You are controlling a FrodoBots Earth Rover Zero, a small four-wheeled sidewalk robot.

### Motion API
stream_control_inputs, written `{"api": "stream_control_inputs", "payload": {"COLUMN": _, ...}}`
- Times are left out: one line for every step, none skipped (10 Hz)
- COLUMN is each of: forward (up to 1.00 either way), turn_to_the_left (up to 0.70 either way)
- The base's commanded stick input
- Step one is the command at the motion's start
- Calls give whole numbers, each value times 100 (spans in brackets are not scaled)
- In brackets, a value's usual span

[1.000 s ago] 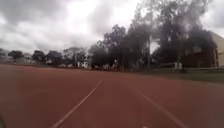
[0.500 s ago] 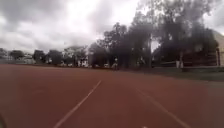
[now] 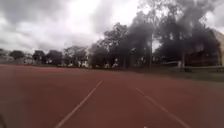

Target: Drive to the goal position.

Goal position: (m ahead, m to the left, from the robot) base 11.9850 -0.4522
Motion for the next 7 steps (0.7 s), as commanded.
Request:
{"api": "stream_control_inputs", "payload": {"forward": 70, "turn_to_the_left": 0}}
{"api": "stream_control_inputs", "payload": {"forward": 70, "turn_to_the_left": 0}}
{"api": "stream_control_inputs", "payload": {"forward": 70, "turn_to_the_left": 0}}
{"api": "stream_control_inputs", "payload": {"forward": 70, "turn_to_the_left": 0}}
{"api": "stream_control_inputs", "payload": {"forward": 70, "turn_to_the_left": 0}}
{"api": "stream_control_inputs", "payload": {"forward": 70, "turn_to_the_left": 0}}
{"api": "stream_control_inputs", "payload": {"forward": 70, "turn_to_the_left": 0}}
